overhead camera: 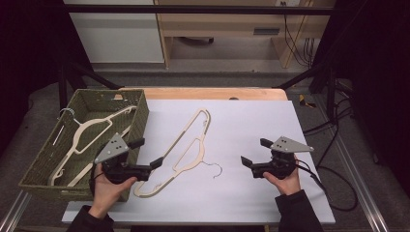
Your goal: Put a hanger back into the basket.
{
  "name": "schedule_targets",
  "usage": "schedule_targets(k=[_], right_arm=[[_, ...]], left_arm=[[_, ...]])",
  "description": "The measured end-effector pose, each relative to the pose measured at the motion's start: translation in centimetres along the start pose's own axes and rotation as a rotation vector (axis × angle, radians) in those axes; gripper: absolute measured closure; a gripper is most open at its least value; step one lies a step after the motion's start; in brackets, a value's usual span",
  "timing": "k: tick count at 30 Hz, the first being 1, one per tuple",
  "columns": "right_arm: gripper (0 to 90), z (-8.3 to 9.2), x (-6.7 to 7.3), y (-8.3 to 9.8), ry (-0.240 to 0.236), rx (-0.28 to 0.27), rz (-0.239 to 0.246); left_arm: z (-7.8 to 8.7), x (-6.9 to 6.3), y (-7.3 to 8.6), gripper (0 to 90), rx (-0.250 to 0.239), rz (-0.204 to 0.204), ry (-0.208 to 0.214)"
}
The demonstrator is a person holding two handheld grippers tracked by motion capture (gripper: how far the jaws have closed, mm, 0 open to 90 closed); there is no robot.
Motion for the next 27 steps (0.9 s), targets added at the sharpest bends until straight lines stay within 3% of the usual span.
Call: schedule_targets(k=[2, 10, 15, 21, 27], right_arm=[[6.9, -0.3, 0.1, -0.1, 0.01, 0.007, -0.006], [8.2, -2.0, 1.1, -0.2, -0.009, 0.039, 0.014], [8.7, -3.1, 1.7, -0.1, -0.032, 0.067, 0.019], [13.0, -4.7, 2.2, -0.4, -0.054, 0.096, 0.023], [17.3, -7.5, 3.1, -1.1, -0.087, 0.128, 0.044]], left_arm=[[-1.1, -1.0, 0.6, 9.2, 0.014, -0.008, 0.017], [-3.4, -2.2, 1.9, 8.2, 0.063, -0.024, 0.036], [-4.2, -2.2, 2.5, 8.3, 0.077, -0.02, 0.041], [-5.4, -1.9, 3.9, 9.2, 0.133, -0.013, 0.033], [-5.6, -1.4, 5.2, 8.9, 0.153, -0.003, 0.022]])
Point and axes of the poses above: each handheld gripper's, and its own axes: z roughly backward along the jaws, y roughly out of its underside, x roughly to its left, the point moved 6 cm from there along -z, roughly forward along the jaws, and after that the axes turned 10 degrees about x, right-handed, at the moved point
